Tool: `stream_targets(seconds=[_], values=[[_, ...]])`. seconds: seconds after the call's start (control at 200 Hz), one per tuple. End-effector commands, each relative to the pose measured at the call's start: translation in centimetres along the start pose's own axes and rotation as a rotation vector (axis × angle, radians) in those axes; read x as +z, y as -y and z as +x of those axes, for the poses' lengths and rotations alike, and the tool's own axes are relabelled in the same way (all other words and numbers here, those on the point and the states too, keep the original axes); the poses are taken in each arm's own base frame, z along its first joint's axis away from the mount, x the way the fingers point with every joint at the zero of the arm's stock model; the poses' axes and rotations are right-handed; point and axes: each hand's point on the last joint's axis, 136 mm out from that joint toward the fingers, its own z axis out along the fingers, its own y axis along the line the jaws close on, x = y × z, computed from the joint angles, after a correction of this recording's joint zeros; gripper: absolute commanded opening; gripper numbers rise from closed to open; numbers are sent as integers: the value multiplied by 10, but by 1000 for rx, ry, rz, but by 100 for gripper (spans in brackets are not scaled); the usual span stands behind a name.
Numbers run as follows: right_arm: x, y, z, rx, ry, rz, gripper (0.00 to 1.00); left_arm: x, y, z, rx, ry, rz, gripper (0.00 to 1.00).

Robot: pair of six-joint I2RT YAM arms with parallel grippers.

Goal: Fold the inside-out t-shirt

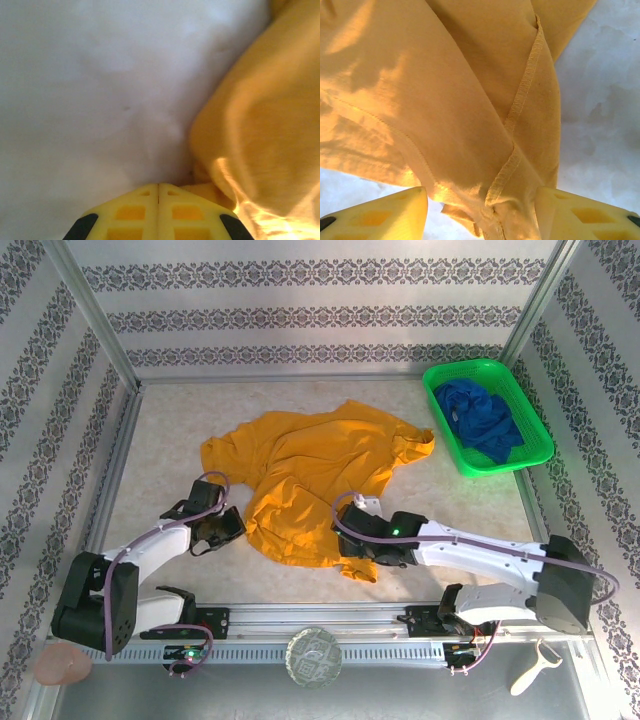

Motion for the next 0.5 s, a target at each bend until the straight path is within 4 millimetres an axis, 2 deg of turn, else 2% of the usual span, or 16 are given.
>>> stream_targets(seconds=[0.0, 0.06, 0.105, 0.125, 0.23, 0.305, 0.365, 0.495], values=[[9, 6, 2, -49, -10, 79, 58, -7, 25, -12, 45, 63, 101, 0], [17, 4, 4, -56, -22, 89, 56, -10, 26, -12, 44, 70, 107, 0], [22, 3, 5, -61, -31, 99, 49, -13, 27, -12, 46, 75, 109, 0], [24, 2, 5, -63, -33, 104, 43, -14, 27, -12, 45, 76, 109, 0], [29, 2, 5, -68, -40, 120, 0, -18, 28, -11, 44, 79, 111, 0], [22, 1, 2, -63, -26, 102, 0, -20, 27, -11, 40, 82, 108, 0], [9, -1, -6, -54, 8, 67, 0, -24, 30, -12, 33, 89, 116, 0], [-46, -5, -44, 21, 157, -102, 0, -47, 46, -30, 37, 160, 132, 0]])
